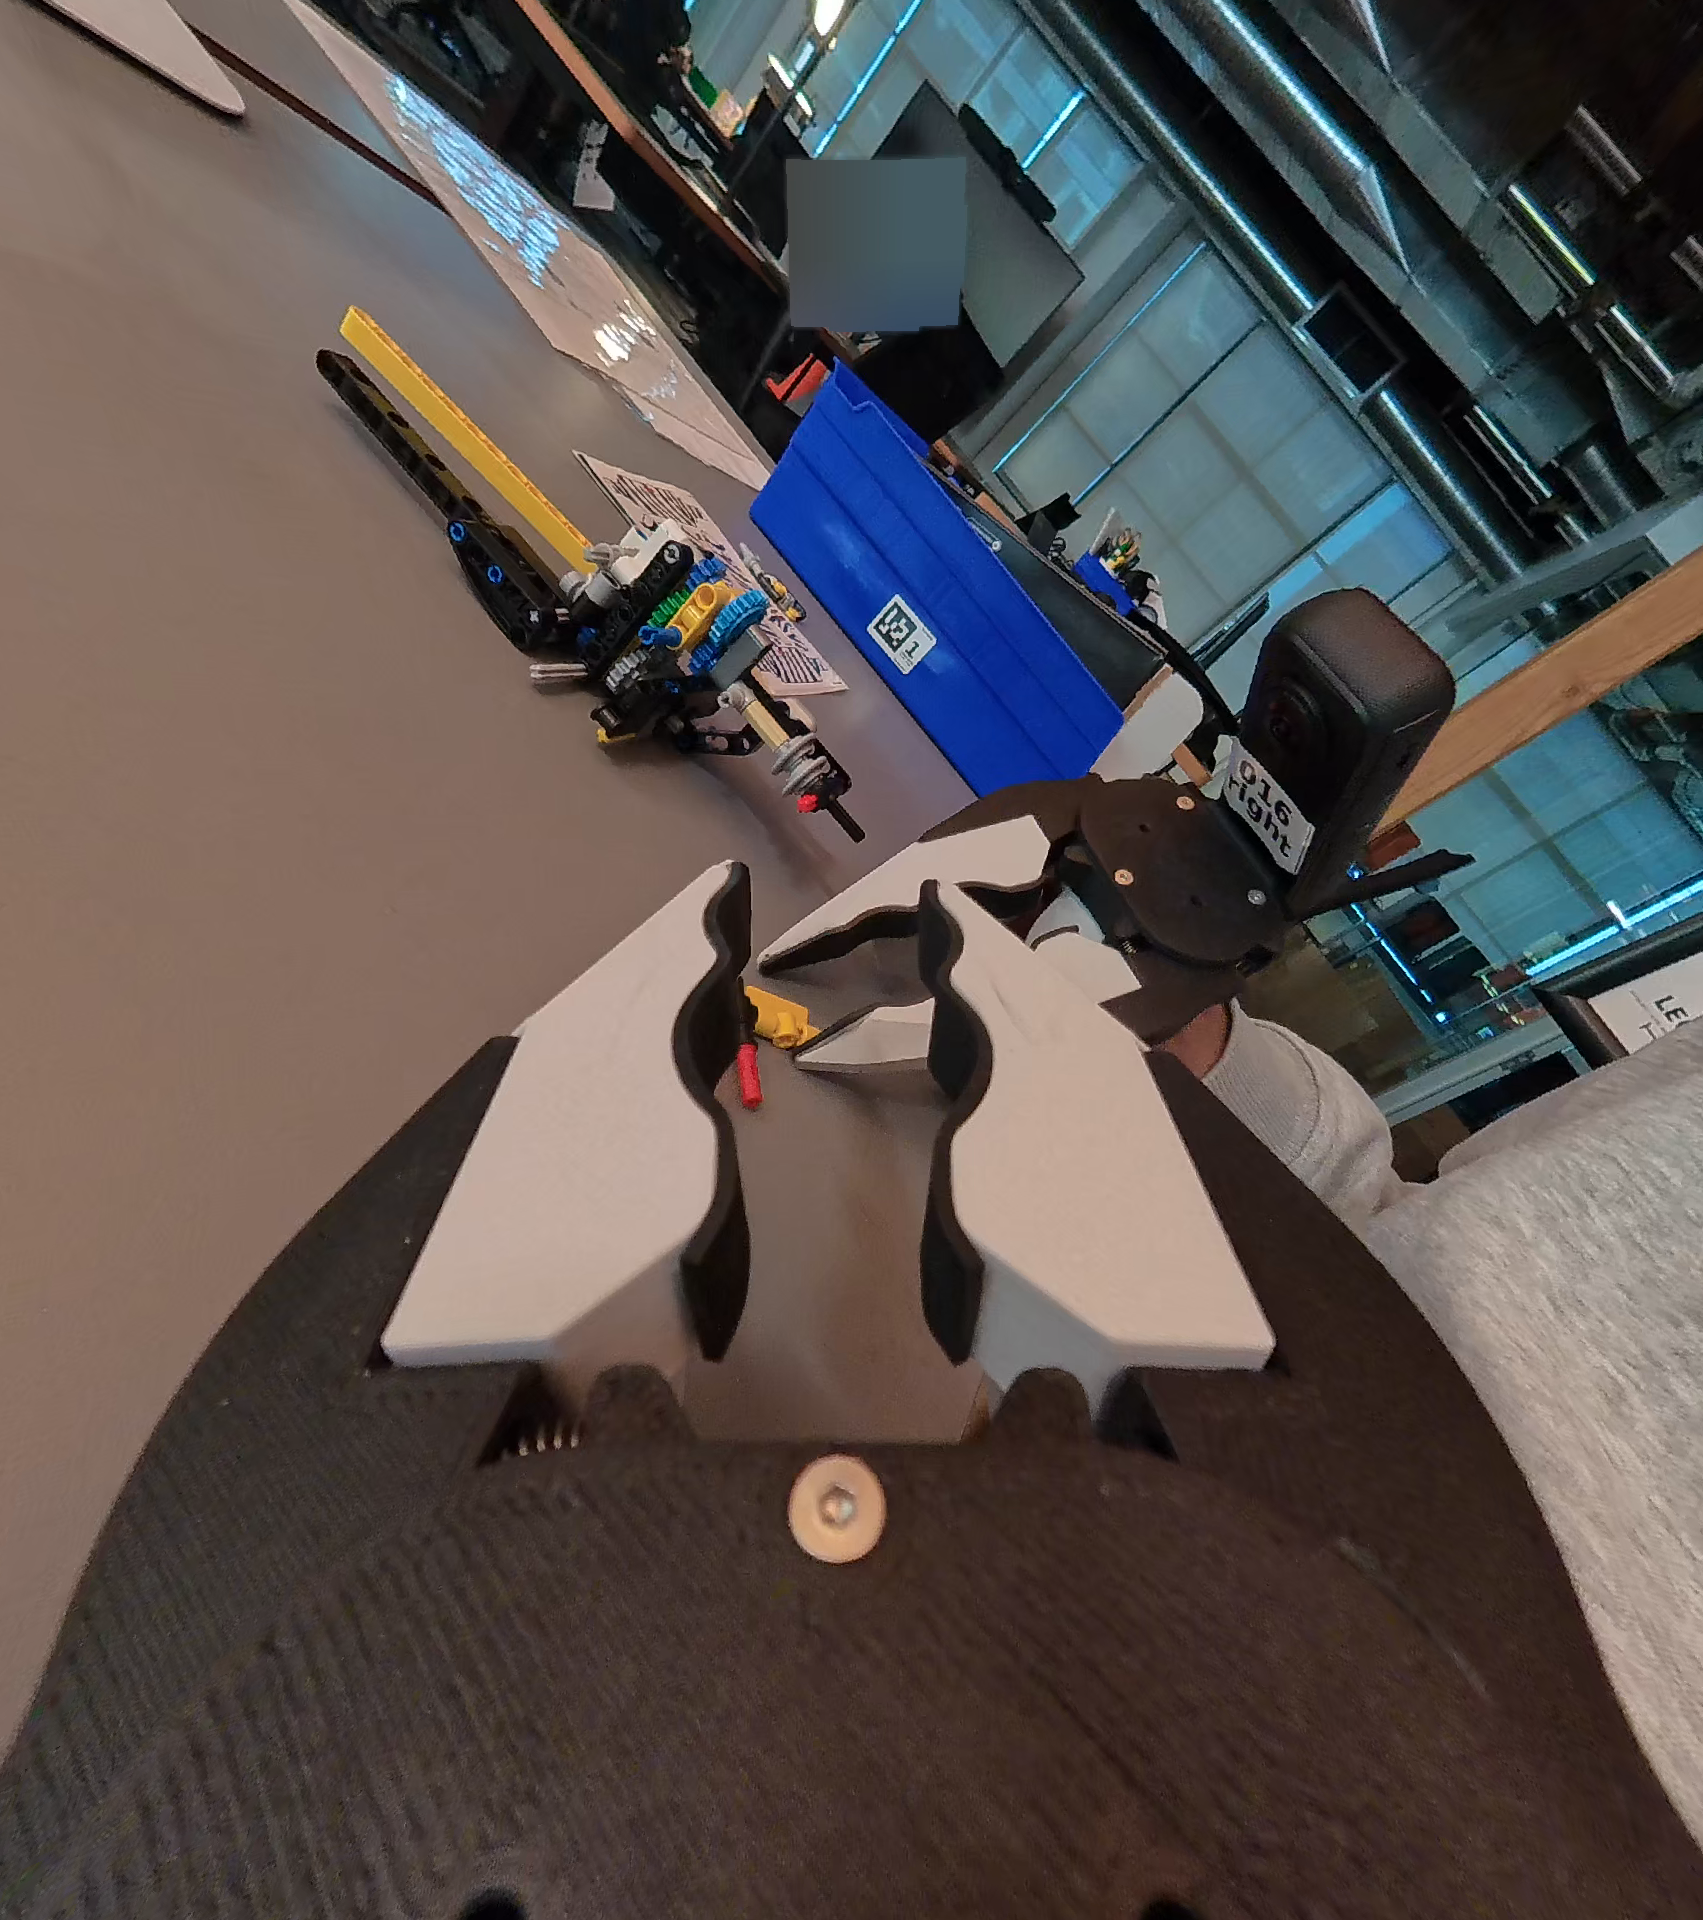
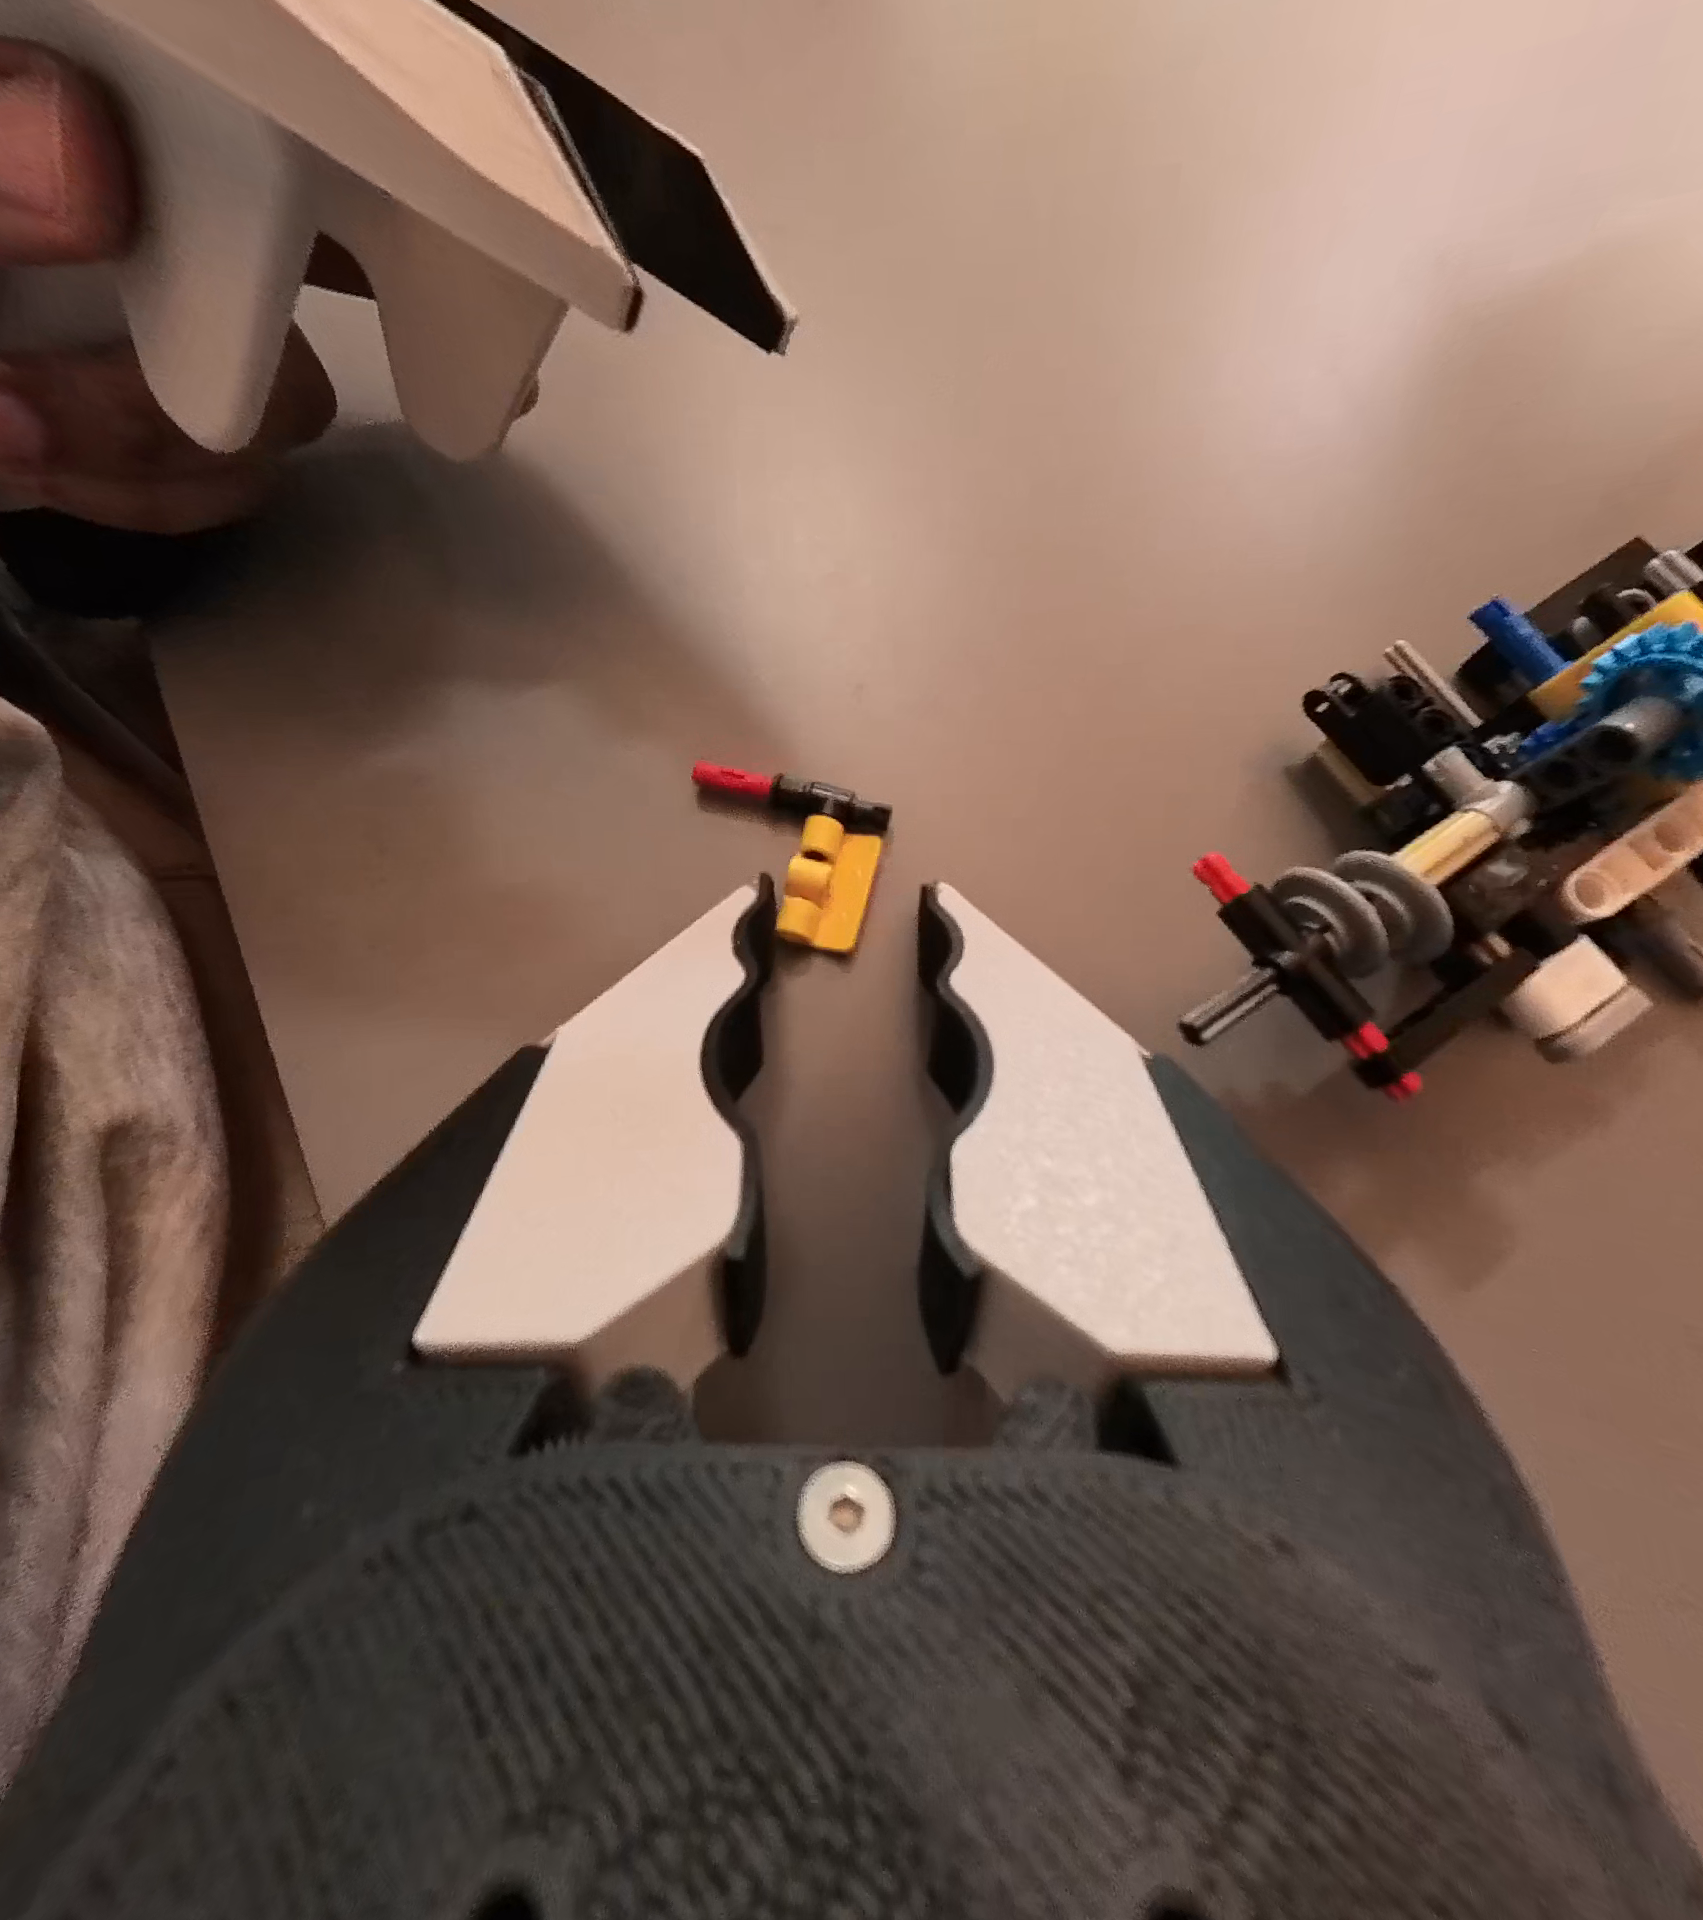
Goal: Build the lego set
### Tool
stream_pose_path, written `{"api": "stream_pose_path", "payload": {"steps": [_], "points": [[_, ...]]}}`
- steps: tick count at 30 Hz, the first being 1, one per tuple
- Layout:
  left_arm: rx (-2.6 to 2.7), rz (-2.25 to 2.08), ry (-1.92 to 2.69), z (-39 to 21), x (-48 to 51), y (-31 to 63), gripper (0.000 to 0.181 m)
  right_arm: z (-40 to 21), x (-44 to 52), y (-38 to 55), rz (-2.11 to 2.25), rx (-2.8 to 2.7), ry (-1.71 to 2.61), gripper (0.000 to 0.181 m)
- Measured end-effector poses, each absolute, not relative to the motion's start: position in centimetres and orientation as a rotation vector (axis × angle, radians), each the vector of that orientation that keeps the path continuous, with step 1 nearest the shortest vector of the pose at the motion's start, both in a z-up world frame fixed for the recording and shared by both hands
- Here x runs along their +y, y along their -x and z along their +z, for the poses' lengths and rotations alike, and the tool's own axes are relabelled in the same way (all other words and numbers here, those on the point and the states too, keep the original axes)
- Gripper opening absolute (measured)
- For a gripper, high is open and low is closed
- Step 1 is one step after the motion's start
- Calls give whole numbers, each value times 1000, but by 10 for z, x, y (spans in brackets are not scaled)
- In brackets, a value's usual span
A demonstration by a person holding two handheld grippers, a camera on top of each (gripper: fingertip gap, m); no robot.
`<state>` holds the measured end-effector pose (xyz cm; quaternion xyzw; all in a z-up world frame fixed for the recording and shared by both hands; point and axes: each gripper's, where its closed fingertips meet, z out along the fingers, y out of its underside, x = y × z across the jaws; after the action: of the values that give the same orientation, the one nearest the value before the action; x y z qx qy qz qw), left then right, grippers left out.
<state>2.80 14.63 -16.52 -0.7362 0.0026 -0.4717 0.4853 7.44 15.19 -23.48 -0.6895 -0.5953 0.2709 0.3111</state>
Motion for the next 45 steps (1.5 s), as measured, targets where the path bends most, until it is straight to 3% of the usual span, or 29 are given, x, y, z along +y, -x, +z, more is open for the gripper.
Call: {"api": "stream_pose_path", "payload": {"steps": [13, 24, 28, 32, 37, 45], "points": [[8, -1150, 1796, -166, 147, -29, 30, -235, 152, -79, 722, -1593, 1806, 18], [35, -1106, 1787, -162, 143, -24, 30, -235, 152, -78, 724, -1590, 1809, 21], [15, -904, 1728, -130, 146, 33, 29, -233, 152, -78, 732, -1588, 1800, 26], [-164, -440, 1697, -103, 134, 169, 27, -229, 154, -76, 737, -1565, 1777, 26], [-334, -99, 1898, -148, 91, 273, 19, -230, 162, -77, 714, -1521, 1813, 27], [172, -332, 2273, -207, 72, 204, 11, -230, 165, -76, 691, -1507, 1818, 26]]}}
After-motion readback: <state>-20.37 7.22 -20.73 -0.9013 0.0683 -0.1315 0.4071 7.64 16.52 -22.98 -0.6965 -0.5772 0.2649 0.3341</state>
